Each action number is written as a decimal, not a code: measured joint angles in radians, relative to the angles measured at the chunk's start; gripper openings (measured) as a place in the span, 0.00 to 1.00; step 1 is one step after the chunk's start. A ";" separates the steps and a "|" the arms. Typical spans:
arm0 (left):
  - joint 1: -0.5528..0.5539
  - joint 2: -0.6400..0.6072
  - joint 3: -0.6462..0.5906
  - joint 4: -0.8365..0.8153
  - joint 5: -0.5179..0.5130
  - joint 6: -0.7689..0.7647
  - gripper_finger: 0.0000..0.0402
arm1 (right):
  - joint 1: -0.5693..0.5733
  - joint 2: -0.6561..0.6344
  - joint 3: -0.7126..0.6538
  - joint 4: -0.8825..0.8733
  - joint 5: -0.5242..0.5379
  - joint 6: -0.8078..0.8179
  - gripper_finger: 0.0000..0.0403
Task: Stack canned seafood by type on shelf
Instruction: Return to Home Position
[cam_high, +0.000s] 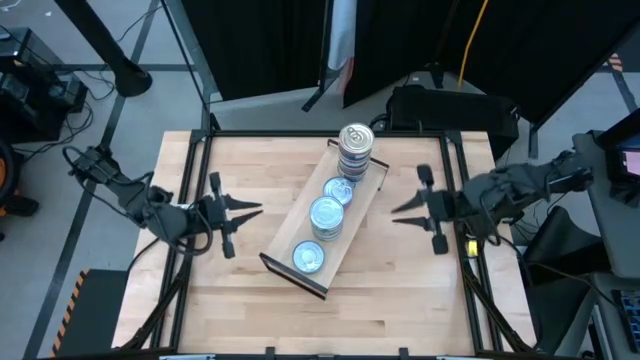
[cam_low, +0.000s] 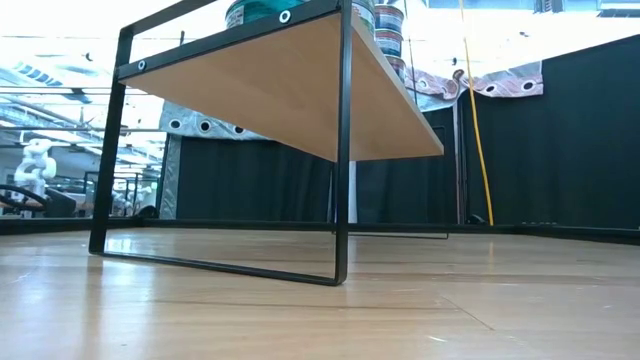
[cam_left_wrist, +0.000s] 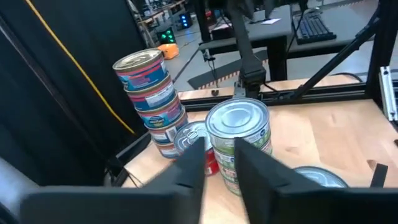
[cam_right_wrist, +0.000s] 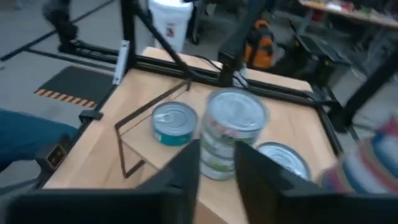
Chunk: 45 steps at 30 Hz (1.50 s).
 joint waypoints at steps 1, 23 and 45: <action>0.012 -0.003 -0.003 0.002 0.017 0.000 0.17 | 0.010 -0.019 -0.054 0.048 -0.005 -0.016 0.20; 0.260 -0.224 -0.529 0.547 0.452 0.132 0.01 | -0.018 -0.466 -0.970 0.887 -0.111 0.009 0.00; 0.379 -0.652 -0.888 0.634 0.584 0.122 0.01 | -0.018 -0.476 -1.075 0.959 -0.142 0.095 0.00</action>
